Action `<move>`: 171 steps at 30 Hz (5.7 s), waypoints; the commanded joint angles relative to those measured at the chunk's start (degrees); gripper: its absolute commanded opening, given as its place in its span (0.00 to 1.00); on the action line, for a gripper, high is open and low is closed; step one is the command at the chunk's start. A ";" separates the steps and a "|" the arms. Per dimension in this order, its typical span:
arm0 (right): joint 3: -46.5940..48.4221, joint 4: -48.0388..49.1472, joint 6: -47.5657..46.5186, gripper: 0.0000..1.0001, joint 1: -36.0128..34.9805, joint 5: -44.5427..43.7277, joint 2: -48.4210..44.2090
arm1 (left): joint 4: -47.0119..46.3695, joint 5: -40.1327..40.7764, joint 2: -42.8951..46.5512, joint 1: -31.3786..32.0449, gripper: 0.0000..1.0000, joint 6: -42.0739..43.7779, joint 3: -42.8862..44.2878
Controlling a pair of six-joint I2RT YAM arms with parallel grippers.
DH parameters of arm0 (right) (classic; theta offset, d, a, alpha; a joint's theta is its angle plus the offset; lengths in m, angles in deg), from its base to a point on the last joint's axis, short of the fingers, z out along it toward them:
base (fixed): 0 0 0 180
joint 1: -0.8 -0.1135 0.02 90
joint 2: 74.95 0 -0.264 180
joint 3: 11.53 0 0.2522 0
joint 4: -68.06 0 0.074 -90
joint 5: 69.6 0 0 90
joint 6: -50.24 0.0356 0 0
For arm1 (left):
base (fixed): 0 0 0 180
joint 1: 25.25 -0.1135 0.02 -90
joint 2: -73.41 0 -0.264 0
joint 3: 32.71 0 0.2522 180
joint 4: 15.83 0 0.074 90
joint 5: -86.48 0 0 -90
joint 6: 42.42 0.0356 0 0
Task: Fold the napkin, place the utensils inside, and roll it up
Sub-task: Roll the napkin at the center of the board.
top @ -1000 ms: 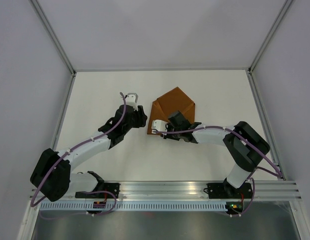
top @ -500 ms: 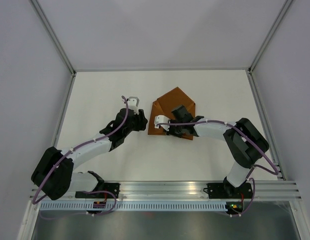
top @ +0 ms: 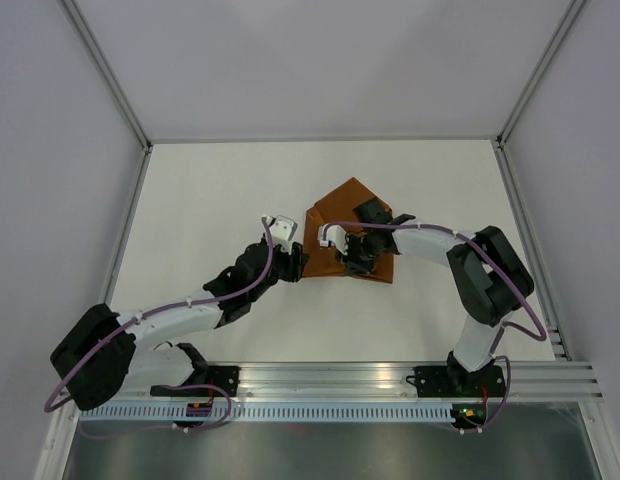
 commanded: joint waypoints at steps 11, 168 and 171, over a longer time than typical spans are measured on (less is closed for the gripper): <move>10.15 -28.87 -9.00 0.03 5.35 11.77 15.02 | -5.74 10.10 0.94 12.81 0.51 19.44 -0.91; -26.58 2.95 -16.39 0.74 15.55 15.81 -38.76 | 52.27 -54.50 -59.44 3.15 0.02 21.21 65.18; -26.31 2.58 -16.39 0.74 14.86 16.44 -39.28 | 52.35 -54.59 -59.26 3.24 0.02 21.12 65.10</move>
